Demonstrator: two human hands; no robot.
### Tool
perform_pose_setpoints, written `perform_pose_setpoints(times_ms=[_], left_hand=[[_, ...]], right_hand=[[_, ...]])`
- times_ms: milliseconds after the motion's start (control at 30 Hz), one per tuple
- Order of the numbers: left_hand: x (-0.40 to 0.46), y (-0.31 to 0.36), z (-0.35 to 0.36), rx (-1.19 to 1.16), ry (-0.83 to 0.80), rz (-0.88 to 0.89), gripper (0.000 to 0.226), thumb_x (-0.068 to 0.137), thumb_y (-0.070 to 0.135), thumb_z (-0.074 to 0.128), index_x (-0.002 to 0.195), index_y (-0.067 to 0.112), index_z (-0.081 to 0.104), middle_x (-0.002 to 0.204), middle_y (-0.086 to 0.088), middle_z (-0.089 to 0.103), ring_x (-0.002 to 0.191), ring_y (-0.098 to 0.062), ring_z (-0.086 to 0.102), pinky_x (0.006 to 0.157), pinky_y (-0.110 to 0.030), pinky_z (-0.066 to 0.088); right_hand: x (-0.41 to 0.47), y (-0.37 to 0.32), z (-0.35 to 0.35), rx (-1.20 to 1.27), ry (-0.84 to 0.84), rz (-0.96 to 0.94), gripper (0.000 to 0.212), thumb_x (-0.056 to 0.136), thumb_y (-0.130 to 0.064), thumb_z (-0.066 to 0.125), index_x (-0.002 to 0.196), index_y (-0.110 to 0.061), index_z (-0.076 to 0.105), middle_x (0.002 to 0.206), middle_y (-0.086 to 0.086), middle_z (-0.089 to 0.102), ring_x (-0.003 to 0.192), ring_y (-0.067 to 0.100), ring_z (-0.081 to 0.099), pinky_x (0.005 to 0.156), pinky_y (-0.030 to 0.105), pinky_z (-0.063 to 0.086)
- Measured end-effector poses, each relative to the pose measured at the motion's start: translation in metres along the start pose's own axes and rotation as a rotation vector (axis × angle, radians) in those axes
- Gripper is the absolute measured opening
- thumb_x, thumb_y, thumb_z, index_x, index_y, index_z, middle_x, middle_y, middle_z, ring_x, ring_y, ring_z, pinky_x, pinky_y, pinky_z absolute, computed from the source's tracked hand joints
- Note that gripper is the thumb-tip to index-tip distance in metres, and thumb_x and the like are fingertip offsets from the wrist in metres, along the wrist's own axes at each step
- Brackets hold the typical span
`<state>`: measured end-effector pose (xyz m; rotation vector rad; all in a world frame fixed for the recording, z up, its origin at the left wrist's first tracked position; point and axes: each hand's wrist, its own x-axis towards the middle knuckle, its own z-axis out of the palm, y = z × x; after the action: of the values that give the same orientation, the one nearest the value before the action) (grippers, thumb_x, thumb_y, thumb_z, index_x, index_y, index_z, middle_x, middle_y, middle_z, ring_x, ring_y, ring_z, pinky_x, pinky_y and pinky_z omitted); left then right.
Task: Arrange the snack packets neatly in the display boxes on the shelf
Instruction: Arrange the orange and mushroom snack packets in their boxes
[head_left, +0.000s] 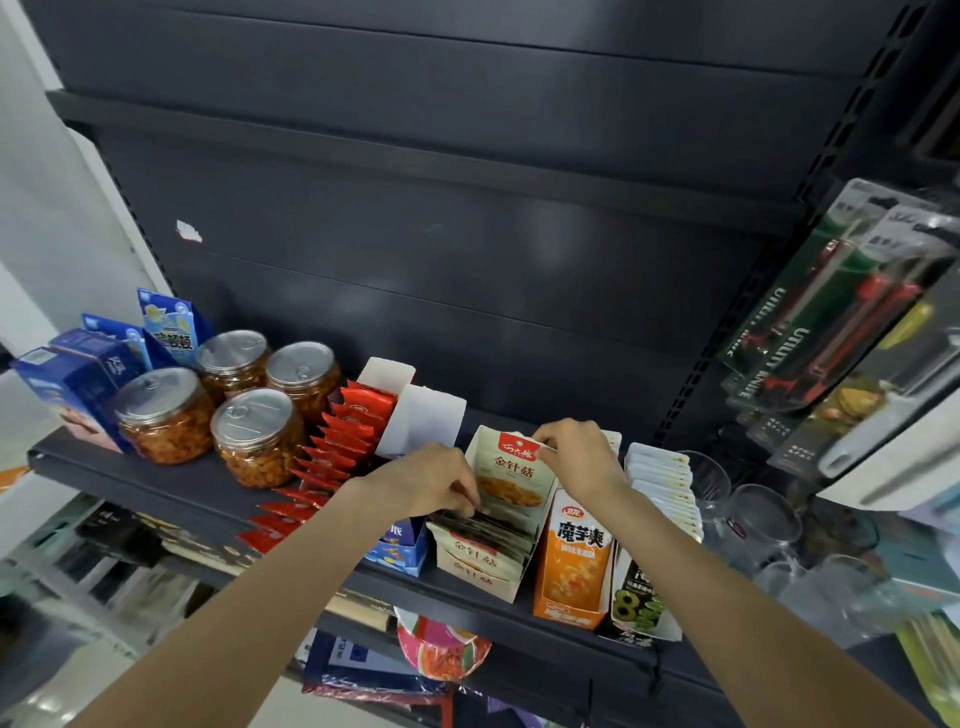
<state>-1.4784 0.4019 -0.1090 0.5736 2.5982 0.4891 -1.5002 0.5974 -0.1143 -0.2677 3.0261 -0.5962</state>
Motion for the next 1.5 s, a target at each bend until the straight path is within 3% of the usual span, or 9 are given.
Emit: perform_pose_setpoints(times_ms=[167, 367, 500, 600, 767, 1000, 1167, 1333, 1500], left_hand=[[-0.001, 0.006, 0.0, 0.073, -0.027, 0.028, 0.025, 0.093, 0.017, 0.056, 0.113, 0.02, 0.07, 0.116, 0.006, 0.067, 0.109, -0.011, 0.055, 0.099, -0.027, 0.043], [-0.004, 0.012, 0.004, 0.124, 0.049, 0.008, 0.024, 0.095, 0.022, 0.053, 0.115, 0.02, 0.066, 0.117, 0.003, 0.066, 0.102, -0.013, 0.061, 0.087, -0.021, 0.046], [-0.011, 0.011, 0.0, 0.044, 0.143, -0.002, 0.017, 0.094, 0.025, 0.055, 0.108, 0.024, 0.065, 0.113, 0.006, 0.066, 0.1, -0.009, 0.06, 0.082, -0.018, 0.046], [-0.019, 0.006, -0.005, -0.033, 0.287, -0.041, 0.019, 0.097, 0.025, 0.051, 0.109, 0.026, 0.065, 0.112, 0.009, 0.065, 0.1, -0.008, 0.06, 0.086, -0.018, 0.049], [-0.033, 0.007, -0.02, -0.134, 0.533, -0.071, 0.018, 0.097, 0.02, 0.049, 0.109, 0.02, 0.063, 0.108, 0.007, 0.064, 0.093, -0.005, 0.057, 0.072, -0.006, 0.043], [-0.048, 0.011, -0.028, -0.224, 0.669, -0.027, 0.016, 0.095, 0.018, 0.052, 0.104, 0.019, 0.065, 0.109, 0.005, 0.068, 0.101, -0.008, 0.062, 0.074, -0.007, 0.046], [-0.062, 0.019, -0.036, -0.253, 0.731, -0.012, 0.016, 0.096, 0.017, 0.051, 0.105, 0.019, 0.065, 0.109, 0.006, 0.067, 0.094, 0.0, 0.056, 0.064, -0.004, 0.044], [-0.066, 0.025, -0.044, -0.214, 0.739, 0.016, 0.021, 0.095, 0.016, 0.052, 0.109, 0.019, 0.067, 0.112, 0.002, 0.067, 0.098, -0.004, 0.057, 0.073, -0.004, 0.038], [-0.062, 0.038, -0.048, -0.322, 0.803, 0.059, 0.021, 0.092, 0.016, 0.058, 0.112, 0.02, 0.064, 0.105, 0.006, 0.065, 0.09, -0.003, 0.058, 0.072, -0.004, 0.041]], right_hand=[[0.002, 0.004, 0.0, 0.015, -0.003, -0.023, 0.025, 0.093, -0.016, 0.056, 0.116, -0.018, 0.066, 0.106, 0.006, 0.069, 0.093, 0.02, 0.064, 0.077, 0.034, 0.055], [0.002, 0.007, 0.0, 0.007, -0.01, -0.042, 0.023, 0.094, -0.017, 0.055, 0.114, -0.016, 0.066, 0.101, 0.008, 0.069, 0.091, 0.021, 0.064, 0.074, 0.031, 0.053], [0.006, 0.009, 0.0, -0.002, -0.073, -0.053, 0.02, 0.095, -0.016, 0.052, 0.105, -0.013, 0.069, 0.098, 0.009, 0.069, 0.089, 0.022, 0.063, 0.078, 0.038, 0.054], [0.008, 0.01, -0.001, 0.032, -0.084, -0.048, 0.022, 0.094, -0.018, 0.054, 0.111, -0.014, 0.068, 0.104, 0.008, 0.069, 0.094, 0.021, 0.063, 0.081, 0.038, 0.054], [0.007, 0.01, -0.003, 0.102, -0.128, -0.03, 0.022, 0.093, -0.021, 0.056, 0.112, -0.017, 0.066, 0.107, 0.005, 0.068, 0.093, 0.019, 0.062, 0.082, 0.039, 0.053], [0.002, 0.005, -0.009, 0.081, -0.185, -0.035, 0.032, 0.093, -0.02, 0.056, 0.124, -0.018, 0.058, 0.116, 0.006, 0.064, 0.096, 0.021, 0.063, 0.084, 0.039, 0.054], [-0.008, -0.002, -0.02, 0.103, -0.087, -0.082, 0.04, 0.092, -0.009, 0.055, 0.131, -0.018, 0.052, 0.126, 0.006, 0.056, 0.115, 0.018, 0.054, 0.097, 0.03, 0.046], [-0.035, -0.031, -0.061, 0.52, -0.04, -0.221, 0.048, 0.088, 0.0, 0.056, 0.129, -0.025, 0.053, 0.12, -0.005, 0.056, 0.112, 0.006, 0.052, 0.089, 0.016, 0.043], [-0.047, -0.046, -0.079, 0.329, 0.105, -0.332, 0.016, 0.091, -0.016, 0.06, 0.102, -0.022, 0.07, 0.098, -0.009, 0.07, 0.089, 0.0, 0.061, 0.078, 0.019, 0.051]])
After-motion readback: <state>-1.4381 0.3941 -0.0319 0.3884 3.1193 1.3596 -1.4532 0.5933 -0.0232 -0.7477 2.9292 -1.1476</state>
